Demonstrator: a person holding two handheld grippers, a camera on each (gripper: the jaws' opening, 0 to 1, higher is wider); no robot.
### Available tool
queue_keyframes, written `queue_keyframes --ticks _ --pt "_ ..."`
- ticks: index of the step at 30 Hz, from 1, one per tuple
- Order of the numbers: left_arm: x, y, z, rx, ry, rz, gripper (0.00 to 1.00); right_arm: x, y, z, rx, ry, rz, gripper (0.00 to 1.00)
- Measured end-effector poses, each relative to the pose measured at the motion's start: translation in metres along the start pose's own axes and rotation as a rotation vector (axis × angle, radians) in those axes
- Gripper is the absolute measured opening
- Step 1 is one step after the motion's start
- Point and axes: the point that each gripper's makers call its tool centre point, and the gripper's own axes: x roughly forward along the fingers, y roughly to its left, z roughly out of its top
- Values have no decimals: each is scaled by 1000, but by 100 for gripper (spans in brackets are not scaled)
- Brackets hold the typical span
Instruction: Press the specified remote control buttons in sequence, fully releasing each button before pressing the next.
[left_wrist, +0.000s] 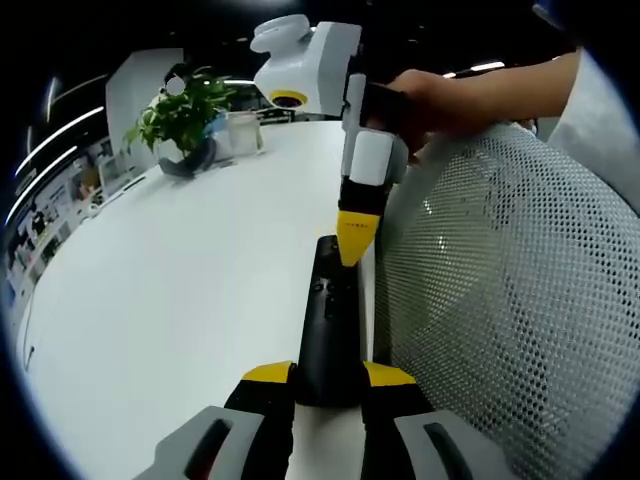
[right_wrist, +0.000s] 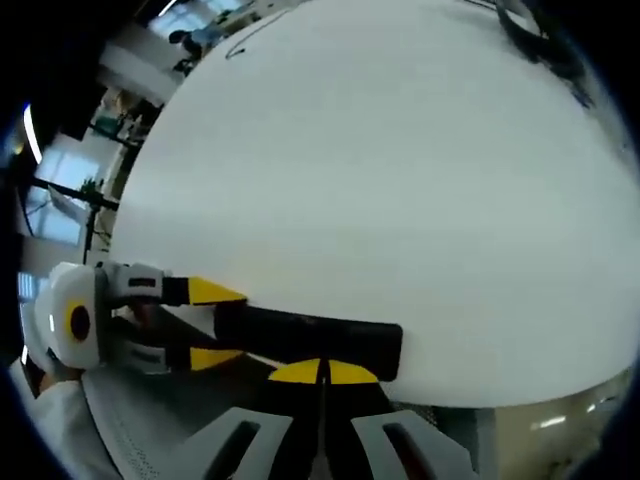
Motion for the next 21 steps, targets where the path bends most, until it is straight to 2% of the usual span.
queue_keyframes --ticks 7,21 --pt "0 0 0 5 -2 0 25 1 0 -1 3 3 7 0" --pt "1 -1 0 12 2 2 25 1 0 -2 -66 3 -20 0"
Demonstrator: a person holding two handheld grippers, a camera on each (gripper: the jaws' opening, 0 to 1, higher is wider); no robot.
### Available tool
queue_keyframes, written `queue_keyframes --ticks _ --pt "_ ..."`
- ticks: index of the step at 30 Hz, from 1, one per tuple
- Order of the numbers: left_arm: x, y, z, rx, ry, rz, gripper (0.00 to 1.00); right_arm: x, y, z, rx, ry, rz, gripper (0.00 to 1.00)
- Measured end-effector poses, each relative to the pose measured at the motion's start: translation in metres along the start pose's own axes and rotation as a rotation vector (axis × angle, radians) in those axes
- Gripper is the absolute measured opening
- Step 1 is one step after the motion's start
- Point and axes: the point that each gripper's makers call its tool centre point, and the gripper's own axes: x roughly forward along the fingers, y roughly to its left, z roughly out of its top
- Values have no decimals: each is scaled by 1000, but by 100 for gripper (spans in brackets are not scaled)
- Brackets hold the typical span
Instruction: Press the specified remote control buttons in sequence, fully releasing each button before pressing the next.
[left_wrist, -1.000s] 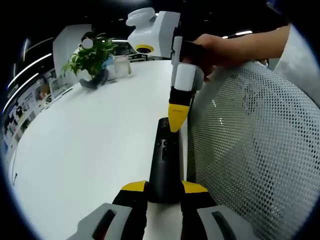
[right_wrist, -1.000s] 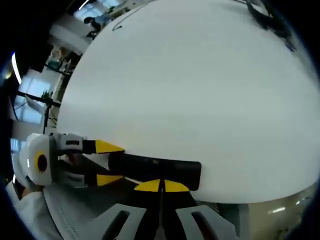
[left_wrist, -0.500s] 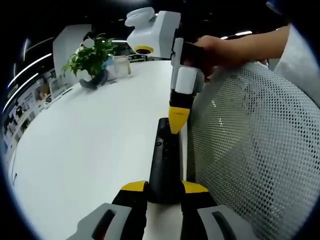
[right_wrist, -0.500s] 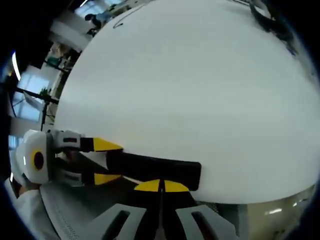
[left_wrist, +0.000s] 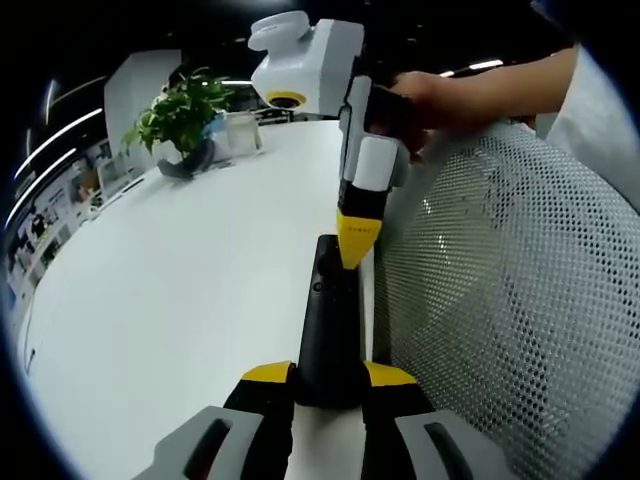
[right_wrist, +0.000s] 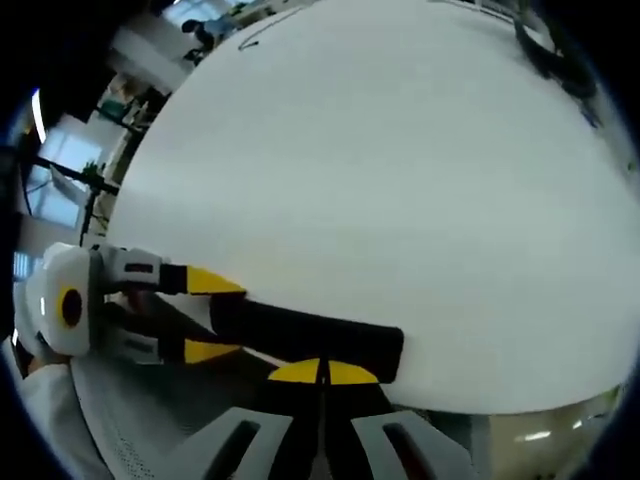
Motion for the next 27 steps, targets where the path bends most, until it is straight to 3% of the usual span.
queue_keyframes --ticks 6,15,18,27 --pt "0 0 0 5 0 1 25 -1 -1 0 65 5 34 0" --pt "0 0 1 6 2 0 25 -3 -1 3 -44 -8 -57 0" --pt "0 0 1 8 2 0 25 -6 -1 7 -46 -40 -43 0" --pt "0 -1 1 13 1 0 25 -2 -1 8 -64 -40 -52 0"
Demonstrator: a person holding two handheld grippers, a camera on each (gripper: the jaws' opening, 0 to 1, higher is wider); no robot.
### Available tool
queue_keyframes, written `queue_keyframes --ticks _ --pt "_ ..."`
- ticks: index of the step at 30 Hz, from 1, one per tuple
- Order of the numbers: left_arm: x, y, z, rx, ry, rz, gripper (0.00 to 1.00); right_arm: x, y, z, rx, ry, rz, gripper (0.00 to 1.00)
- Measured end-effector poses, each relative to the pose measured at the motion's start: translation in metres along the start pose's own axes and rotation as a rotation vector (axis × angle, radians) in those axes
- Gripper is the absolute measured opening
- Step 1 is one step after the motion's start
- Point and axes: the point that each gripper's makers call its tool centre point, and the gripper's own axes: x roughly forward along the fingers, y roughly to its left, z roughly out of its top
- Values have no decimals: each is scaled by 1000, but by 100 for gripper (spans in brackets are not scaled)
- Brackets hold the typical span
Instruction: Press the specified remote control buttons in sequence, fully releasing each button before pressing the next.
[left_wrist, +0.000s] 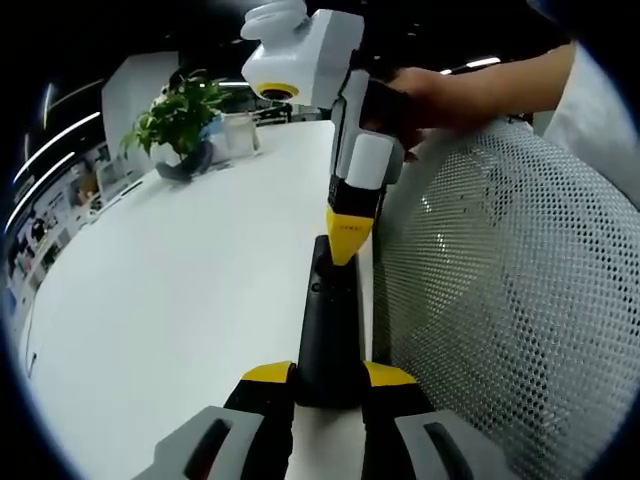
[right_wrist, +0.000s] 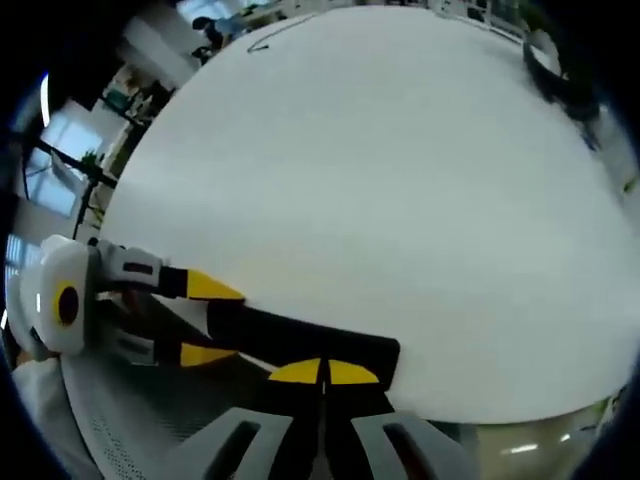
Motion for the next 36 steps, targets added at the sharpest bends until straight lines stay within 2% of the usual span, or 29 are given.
queue_keyframes --ticks 5,21,31,36 --pt "0 0 0 1 0 0 25 -1 -1 4 -11 -24 -3 0" --pt "0 0 0 -10 -1 -2 25 2 -1 2 -13 -22 -9 0" --pt "1 0 0 -13 -2 -2 25 2 -2 2 14 -38 17 0" --pt "1 0 -1 -17 -3 -2 25 1 -3 3 74 -45 53 0"
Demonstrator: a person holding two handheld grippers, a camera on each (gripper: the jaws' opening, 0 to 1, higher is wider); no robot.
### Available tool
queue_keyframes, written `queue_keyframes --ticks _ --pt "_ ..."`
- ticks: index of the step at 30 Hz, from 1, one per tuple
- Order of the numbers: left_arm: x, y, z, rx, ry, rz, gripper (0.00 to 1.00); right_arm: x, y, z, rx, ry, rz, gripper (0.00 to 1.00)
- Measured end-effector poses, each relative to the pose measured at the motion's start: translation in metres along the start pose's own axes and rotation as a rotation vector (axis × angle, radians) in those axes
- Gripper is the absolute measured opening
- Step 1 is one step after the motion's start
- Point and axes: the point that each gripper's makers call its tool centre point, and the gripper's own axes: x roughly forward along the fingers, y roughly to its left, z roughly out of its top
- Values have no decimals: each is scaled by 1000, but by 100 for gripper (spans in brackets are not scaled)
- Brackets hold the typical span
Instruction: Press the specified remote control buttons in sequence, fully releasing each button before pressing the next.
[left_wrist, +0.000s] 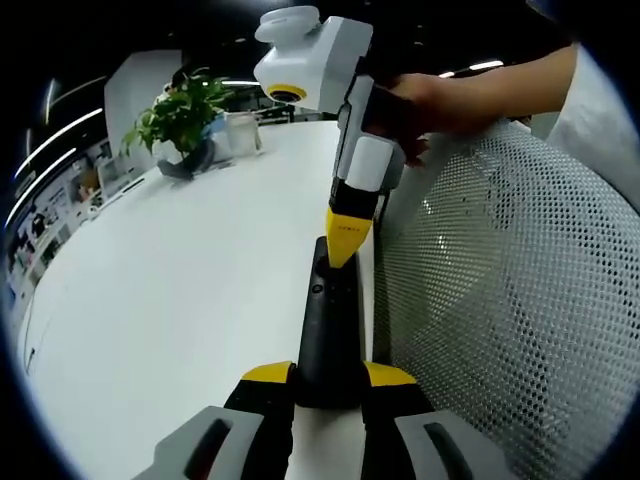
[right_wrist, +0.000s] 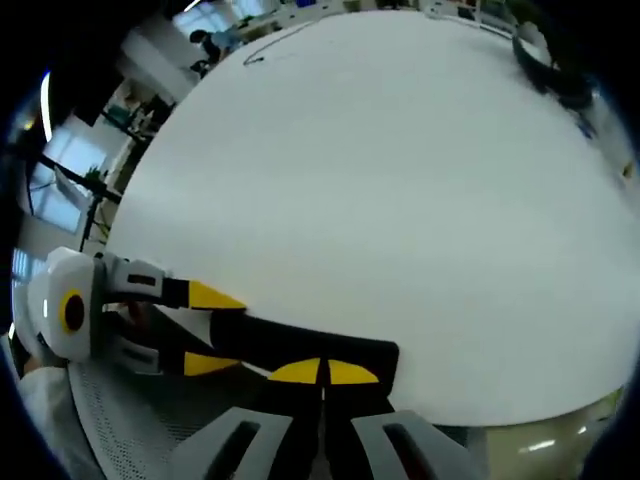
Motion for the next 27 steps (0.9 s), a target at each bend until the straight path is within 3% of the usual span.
queue_keyframes --ticks 7,16,23,27 --pt "0 0 0 2 0 0 25 0 3 0 -35 10 -14 0" --pt "0 0 0 6 0 -1 25 -1 1 1 57 9 40 0" --pt "1 0 1 7 -3 0 25 0 11 3 9 -3 67 0" --pt "1 0 2 10 -3 0 25 1 14 6 27 -9 93 0"
